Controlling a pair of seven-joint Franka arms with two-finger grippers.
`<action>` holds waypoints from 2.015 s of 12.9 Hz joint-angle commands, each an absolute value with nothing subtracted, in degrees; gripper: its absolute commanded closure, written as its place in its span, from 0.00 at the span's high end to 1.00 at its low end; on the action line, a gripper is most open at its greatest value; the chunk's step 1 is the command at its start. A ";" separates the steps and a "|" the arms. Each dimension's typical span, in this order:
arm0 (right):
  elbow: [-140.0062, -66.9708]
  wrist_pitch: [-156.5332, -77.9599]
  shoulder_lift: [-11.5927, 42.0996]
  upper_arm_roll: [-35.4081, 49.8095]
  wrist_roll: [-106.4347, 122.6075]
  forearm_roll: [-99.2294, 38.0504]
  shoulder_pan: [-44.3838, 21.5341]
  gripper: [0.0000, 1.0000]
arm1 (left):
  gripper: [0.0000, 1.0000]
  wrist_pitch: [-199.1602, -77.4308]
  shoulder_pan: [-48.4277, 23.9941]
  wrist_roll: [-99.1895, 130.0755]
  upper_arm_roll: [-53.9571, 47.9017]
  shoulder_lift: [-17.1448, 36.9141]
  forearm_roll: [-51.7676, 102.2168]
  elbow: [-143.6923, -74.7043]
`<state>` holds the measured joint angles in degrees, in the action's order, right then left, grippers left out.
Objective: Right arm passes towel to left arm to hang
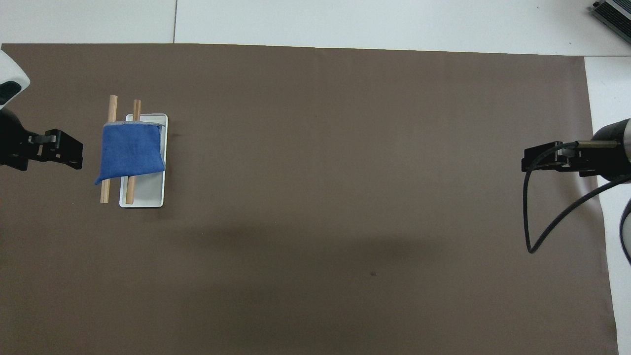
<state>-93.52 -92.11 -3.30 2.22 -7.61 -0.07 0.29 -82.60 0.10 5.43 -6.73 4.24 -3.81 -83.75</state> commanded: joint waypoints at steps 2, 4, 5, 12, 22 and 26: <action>-94.13 -91.41 -3.96 2.37 -6.24 -0.44 2.20 1.00 | 0.89 -88.67 0.09 5.54 -6.50 1.85 -4.83 -89.72; -94.13 -91.49 -3.96 2.46 -6.24 -0.44 2.72 1.00 | 0.89 -90.96 0.09 9.64 -6.59 1.06 -3.53 -91.75; -94.13 -91.49 -3.87 2.46 -6.50 -0.35 2.64 1.00 | 0.90 -92.27 0.26 13.24 -6.42 0.97 -1.95 -91.93; -94.04 -91.23 -3.96 2.46 -6.94 -0.26 2.20 1.00 | 1.00 -93.08 0.26 14.94 -6.33 0.70 -1.49 -92.81; -94.13 -90.79 -3.96 2.64 -7.03 0.26 1.93 1.00 | 1.00 -92.55 0.18 15.21 -6.15 0.27 -0.36 -91.76; -94.13 -90.79 -3.96 2.64 -6.94 0.26 1.93 1.00 | 1.00 -92.02 0.18 15.47 -5.98 -0.79 1.41 -91.41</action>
<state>-93.52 -91.45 -3.30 2.43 -7.61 -0.07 1.78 -91.58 0.25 14.86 -6.38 0.68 0.46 -90.32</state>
